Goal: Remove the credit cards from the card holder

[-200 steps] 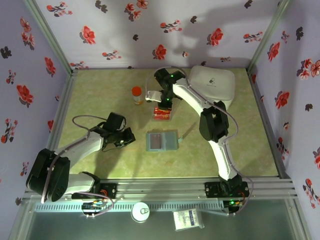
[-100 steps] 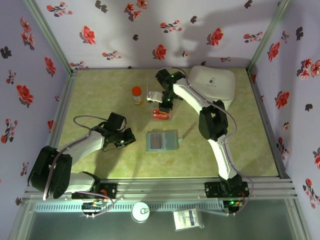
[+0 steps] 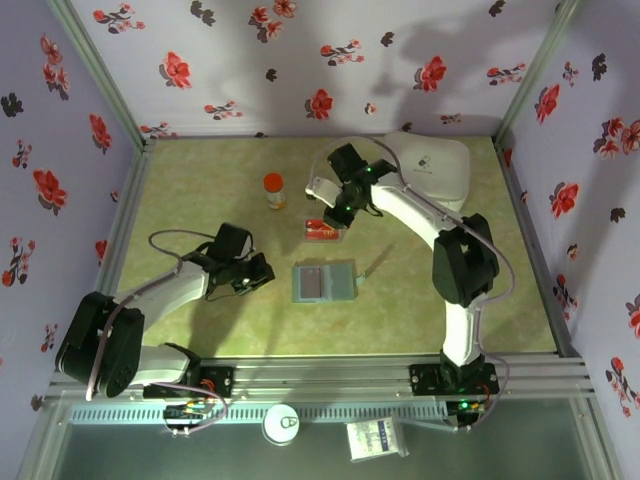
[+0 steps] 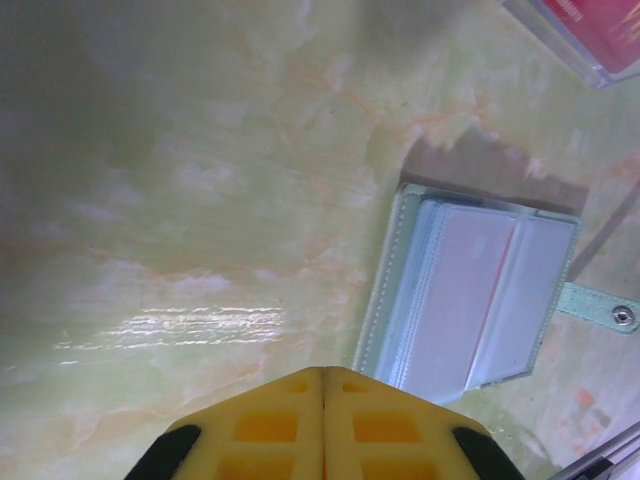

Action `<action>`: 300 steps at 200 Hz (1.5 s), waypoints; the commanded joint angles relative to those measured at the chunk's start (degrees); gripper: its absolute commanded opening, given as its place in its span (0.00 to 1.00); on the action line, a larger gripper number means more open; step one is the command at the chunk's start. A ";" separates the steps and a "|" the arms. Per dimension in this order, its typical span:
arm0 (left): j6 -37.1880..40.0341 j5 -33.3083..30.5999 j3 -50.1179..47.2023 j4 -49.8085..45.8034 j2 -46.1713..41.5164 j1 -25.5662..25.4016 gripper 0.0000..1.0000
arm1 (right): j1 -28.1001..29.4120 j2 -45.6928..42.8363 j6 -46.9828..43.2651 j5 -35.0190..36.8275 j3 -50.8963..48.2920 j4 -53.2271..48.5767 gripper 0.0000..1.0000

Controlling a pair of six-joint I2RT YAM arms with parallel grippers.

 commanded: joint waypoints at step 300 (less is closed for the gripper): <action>-2.35 -1.42 4.49 6.23 14.39 -10.40 0.00 | 9.66 -18.18 76.20 -6.19 -42.36 38.10 0.27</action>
